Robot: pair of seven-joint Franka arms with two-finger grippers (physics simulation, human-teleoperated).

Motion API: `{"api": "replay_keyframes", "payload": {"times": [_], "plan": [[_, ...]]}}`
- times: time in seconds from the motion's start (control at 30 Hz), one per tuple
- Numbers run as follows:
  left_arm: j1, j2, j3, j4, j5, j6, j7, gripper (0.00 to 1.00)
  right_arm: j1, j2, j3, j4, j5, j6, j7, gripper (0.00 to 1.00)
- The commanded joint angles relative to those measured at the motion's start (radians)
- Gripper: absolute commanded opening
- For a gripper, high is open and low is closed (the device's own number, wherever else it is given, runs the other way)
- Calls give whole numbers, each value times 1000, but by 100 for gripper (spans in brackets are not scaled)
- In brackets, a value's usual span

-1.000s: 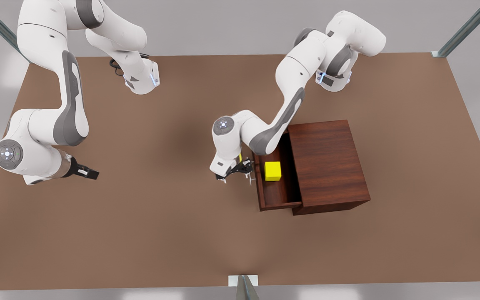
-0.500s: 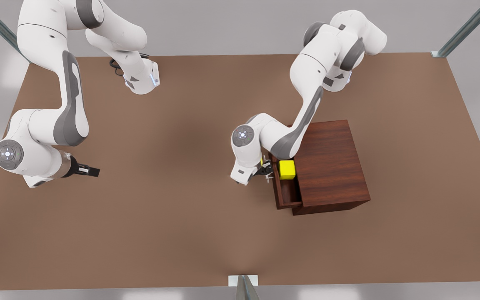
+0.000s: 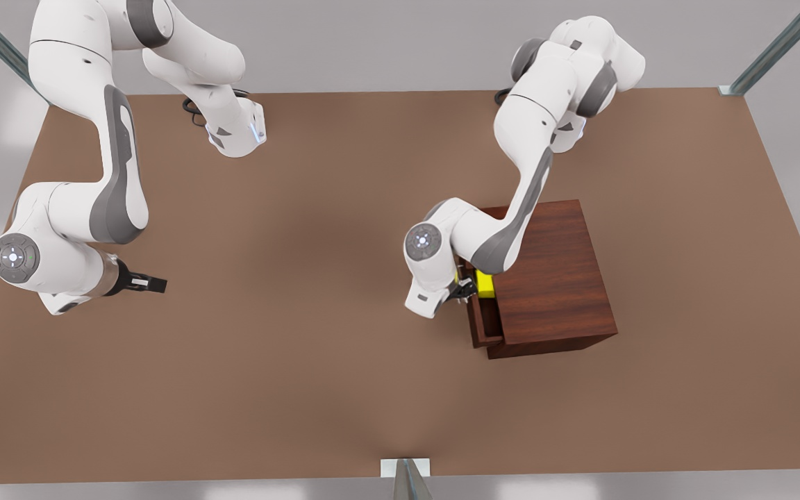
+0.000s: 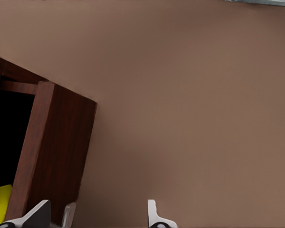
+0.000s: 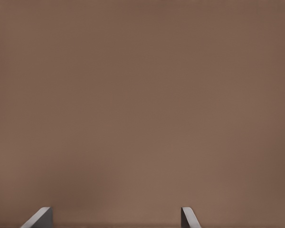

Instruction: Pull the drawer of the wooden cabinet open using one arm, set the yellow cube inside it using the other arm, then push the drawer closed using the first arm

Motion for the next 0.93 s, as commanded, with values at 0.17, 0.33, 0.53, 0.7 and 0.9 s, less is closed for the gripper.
{"api": "replay_keyframes", "payload": {"times": [0.17, 0.33, 0.53, 0.7, 0.9], "plan": [[1, -5, 53, 0, 3, -60, 100, 100, 0, -1, 0, 0, 1, 0, -42, 100], [6, -14, 76, 0, 1, -73, 150, 100, 0, -1, 0, 0, 1, 0, -42, 100], [42, -68, 70, 84, -25, -217, 225, 100, 0, -1, 0, 0, 1, 0, -42, 100], [415, -353, 79, 84, -276, -434, 1008, 100, 0, -1, 0, 0, 1, 0, -42, 100], [463, -652, 62, -426, -286, -35, 1063, 100, -1, -1, 0, 2, 1, 0, -44, 100]]}}
